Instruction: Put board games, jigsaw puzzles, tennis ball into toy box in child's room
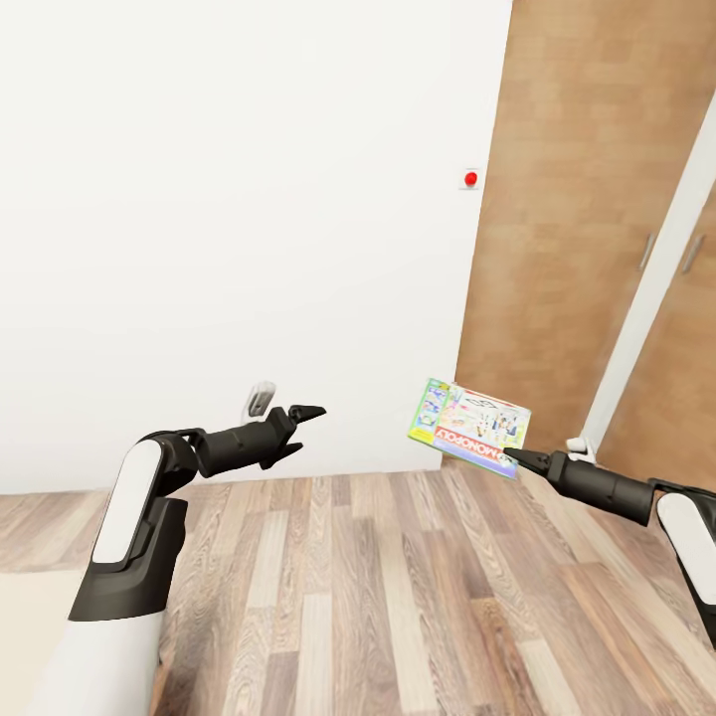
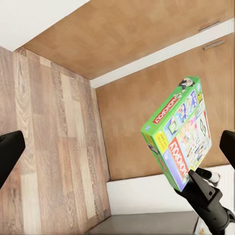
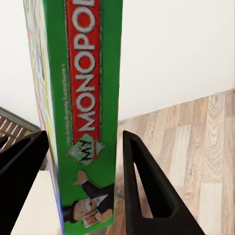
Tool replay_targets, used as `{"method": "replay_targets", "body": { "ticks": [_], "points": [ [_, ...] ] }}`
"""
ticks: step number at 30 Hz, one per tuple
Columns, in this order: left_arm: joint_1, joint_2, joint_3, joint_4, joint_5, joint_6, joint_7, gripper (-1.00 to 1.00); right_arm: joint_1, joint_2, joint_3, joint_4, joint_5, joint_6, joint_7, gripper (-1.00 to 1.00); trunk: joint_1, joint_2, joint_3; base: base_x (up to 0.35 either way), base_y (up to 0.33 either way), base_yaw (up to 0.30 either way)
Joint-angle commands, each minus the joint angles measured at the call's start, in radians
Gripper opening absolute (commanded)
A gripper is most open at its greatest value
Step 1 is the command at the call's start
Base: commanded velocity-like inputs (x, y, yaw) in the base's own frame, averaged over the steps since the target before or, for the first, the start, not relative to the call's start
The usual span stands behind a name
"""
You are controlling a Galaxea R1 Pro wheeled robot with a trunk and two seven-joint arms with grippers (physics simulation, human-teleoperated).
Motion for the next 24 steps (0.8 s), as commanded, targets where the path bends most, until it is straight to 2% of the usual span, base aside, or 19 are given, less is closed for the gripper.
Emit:
{"method": "replay_targets", "body": {
  "ticks": [1, 14, 24],
  "points": [
    [-0.001, -0.001, 0.002, -0.001, 0.009, 0.004, 0.01, 1.0, -0.001, -0.005, -0.001, 0.0, -0.002, 0.006, 0.006, -1.0, -0.004, 0.007, 0.002, 0.0, 0.0, -0.287],
    [-0.001, -0.001, 0.002, -0.001, 0.009, 0.004, 0.011, 1.0, 0.0, -0.015, -0.003, -0.023, -0.004, 0.037, 0.006, -1.0, -0.054, 0.098, 0.043, 0.0, 0.0, -0.287],
    [-0.001, -0.001, 0.002, -0.001, 0.009, 0.004, 0.011, 1.0, 0.004, -0.017, -0.04, -0.039, -0.003, 0.037, 0.006, -1.0, -0.092, 0.168, 0.074, 0.0, 0.0, -0.287]
  ]
}}
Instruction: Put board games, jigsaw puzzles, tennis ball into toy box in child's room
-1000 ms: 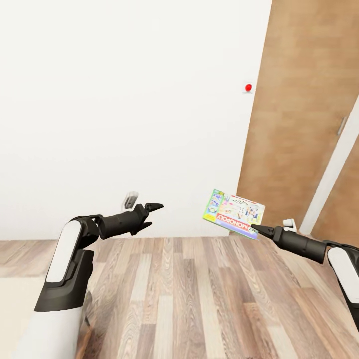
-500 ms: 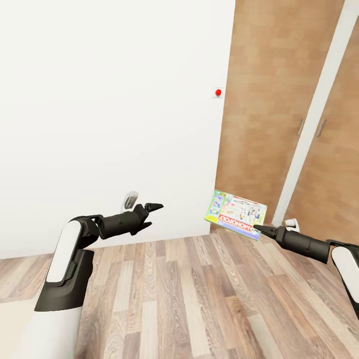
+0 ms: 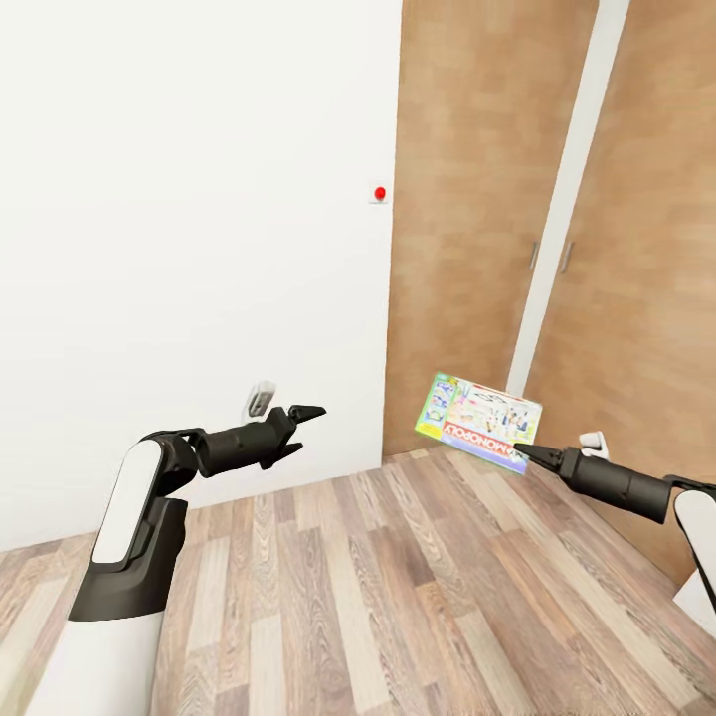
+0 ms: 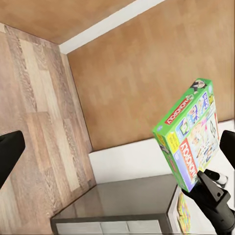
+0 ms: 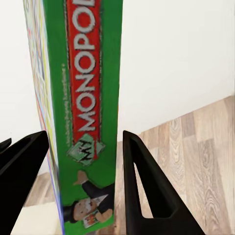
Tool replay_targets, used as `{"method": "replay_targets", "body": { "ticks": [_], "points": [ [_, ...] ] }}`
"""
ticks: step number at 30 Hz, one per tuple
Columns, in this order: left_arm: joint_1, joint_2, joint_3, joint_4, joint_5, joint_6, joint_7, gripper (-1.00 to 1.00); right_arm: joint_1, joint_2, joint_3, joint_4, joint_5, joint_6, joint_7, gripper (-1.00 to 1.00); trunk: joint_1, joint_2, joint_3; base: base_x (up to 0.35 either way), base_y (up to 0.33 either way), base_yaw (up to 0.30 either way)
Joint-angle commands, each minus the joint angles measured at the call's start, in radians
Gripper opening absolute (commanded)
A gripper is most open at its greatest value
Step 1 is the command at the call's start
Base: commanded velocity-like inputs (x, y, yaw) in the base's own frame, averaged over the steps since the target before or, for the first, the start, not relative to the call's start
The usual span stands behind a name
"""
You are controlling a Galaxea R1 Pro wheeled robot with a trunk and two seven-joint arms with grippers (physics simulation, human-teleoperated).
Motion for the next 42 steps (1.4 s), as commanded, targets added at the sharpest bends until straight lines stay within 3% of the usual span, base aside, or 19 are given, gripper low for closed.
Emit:
{"method": "replay_targets", "body": {
  "ticks": [1, 32, 42],
  "points": [
    [-0.001, -0.001, 0.002, -0.001, 0.009, 0.004, 0.01, 1.0, -0.001, 0.0, -0.003, 0.0, -0.001, 0.006, 0.007, -1.0, -0.004, 0.007, 0.002, 0.0, 0.0, -0.287],
    [0.0, -0.001, 0.002, 0.0, 0.009, 0.004, 0.012, 1.0, 0.0, -0.002, -0.011, -0.006, -0.001, 0.006, 0.008, -1.0, -0.123, 0.224, 0.099, 0.0, 0.0, -0.287],
    [0.001, -0.001, 0.002, 0.001, 0.008, 0.004, 0.012, 1.0, 0.032, -0.035, -0.048, -0.063, -0.003, 0.006, 0.01, -1.0, -0.161, 0.294, 0.131, 0.0, 0.0, -0.287]
  ]
}}
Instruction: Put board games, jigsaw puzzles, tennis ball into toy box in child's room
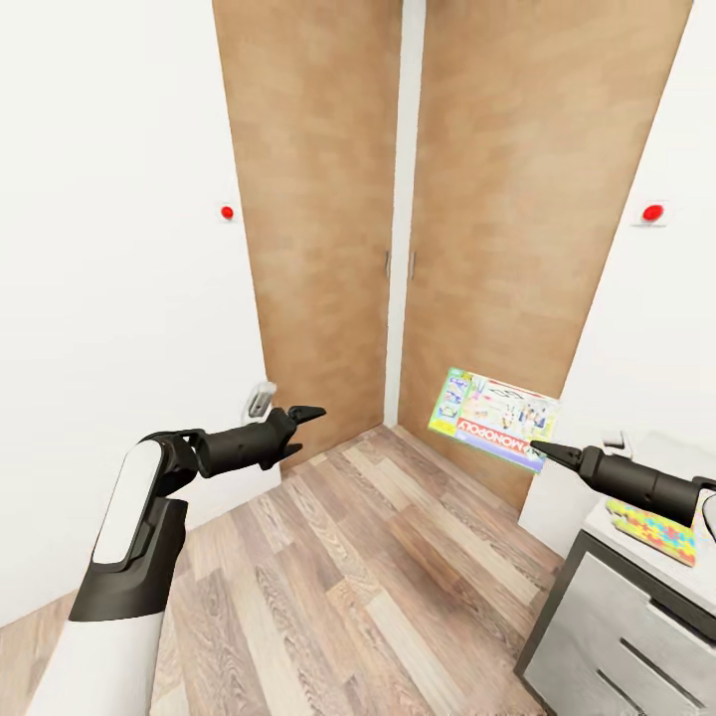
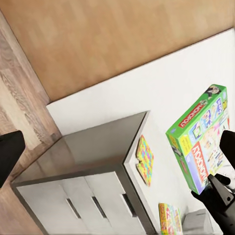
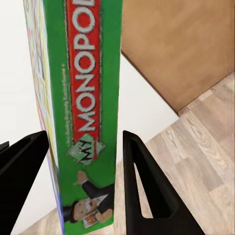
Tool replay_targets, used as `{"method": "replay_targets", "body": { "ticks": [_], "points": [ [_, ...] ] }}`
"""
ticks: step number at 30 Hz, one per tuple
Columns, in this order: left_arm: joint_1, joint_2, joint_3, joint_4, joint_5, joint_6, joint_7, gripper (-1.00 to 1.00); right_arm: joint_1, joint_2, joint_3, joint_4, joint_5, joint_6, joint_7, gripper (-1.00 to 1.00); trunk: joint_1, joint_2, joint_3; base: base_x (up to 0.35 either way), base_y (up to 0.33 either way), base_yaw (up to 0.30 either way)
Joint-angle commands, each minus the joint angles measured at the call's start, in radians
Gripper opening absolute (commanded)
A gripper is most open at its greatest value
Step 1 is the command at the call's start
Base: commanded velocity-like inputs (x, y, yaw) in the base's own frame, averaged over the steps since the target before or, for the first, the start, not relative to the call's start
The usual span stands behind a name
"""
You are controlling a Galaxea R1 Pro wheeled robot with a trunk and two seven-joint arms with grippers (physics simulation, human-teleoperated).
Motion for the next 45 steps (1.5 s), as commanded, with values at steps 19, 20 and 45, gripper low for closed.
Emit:
{"method": "replay_targets", "body": {
  "ticks": [19, 20, 45],
  "points": [
    [-0.001, -0.001, 0.002, -0.001, 0.009, 0.003, 0.01, 1.0, 0.026, -0.018, -0.045, -0.057, -0.005, 0.006, 0.01, -1.0, -0.073, 0.133, 0.059, 0.0, 0.0, -0.287],
    [-0.001, -0.002, 0.002, -0.001, 0.009, 0.003, 0.01, 1.0, 0.027, -0.018, -0.045, -0.06, -0.006, 0.006, 0.01, -1.0, -0.077, 0.14, 0.062, 0.0, 0.0, -0.287],
    [-0.001, -0.002, 0.001, -0.001, 0.009, 0.003, 0.01, 1.0, 0.076, -0.018, -0.12, -0.131, 0.0, 0.006, 0.014, -1.0, -0.173, 0.315, 0.14, 0.0, 0.0, -0.143]
  ]
}}
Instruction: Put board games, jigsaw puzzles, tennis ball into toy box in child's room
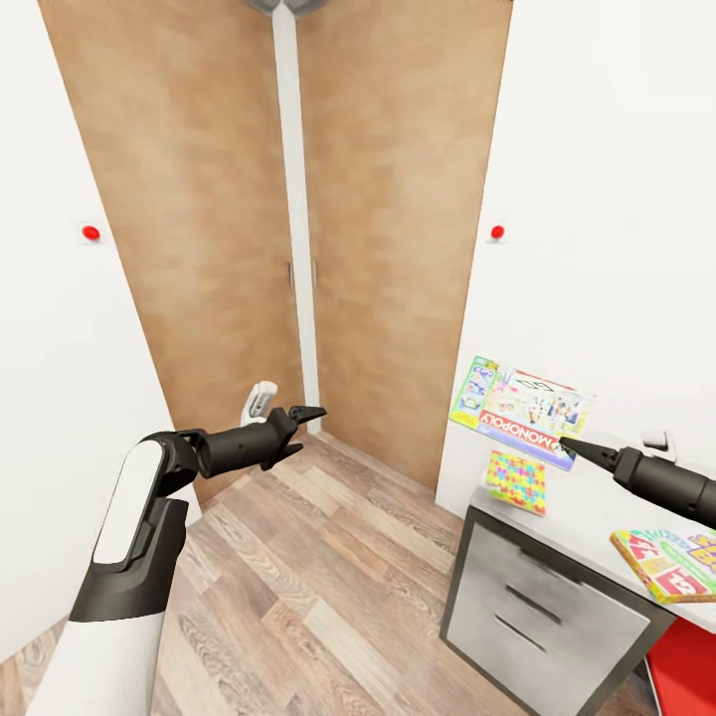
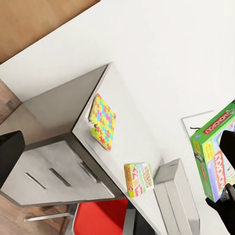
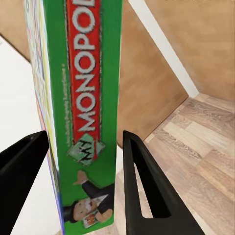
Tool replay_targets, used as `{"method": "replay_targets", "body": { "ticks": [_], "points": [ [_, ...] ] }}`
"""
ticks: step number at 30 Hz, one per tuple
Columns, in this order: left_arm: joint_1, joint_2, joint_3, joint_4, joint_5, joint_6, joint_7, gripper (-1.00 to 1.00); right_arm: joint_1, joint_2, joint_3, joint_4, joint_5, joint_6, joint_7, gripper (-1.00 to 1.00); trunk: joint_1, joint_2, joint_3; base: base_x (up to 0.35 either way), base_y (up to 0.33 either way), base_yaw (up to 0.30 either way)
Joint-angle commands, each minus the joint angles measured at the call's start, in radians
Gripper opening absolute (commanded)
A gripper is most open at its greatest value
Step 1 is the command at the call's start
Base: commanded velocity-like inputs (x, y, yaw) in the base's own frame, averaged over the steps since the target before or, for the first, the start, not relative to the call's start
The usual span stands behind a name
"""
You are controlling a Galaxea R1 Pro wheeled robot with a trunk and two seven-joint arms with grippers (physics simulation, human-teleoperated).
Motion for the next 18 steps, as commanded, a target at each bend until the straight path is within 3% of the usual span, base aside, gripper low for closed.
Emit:
{"method": "replay_targets", "body": {
  "ticks": [1, 18],
  "points": [
    [-0.001, -0.001, 0.002, -0.001, 0.009, 0.004, 0.01, 1.0, -0.001, 0.0, -0.001, 0.0, 0.006, 0.005, 0.007, -1.0, -0.004, 0.006, 0.002, 0.0, 0.0, -0.01],
    [-0.001, -0.001, 0.002, -0.001, 0.008, 0.004, 0.011, 1.0, -0.001, 0.001, -0.003, -0.011, 0.003, 0.005, 0.01, -1.0, -0.069, 0.125, 0.055, 0.0, 0.0, -0.024]
  ]
}}
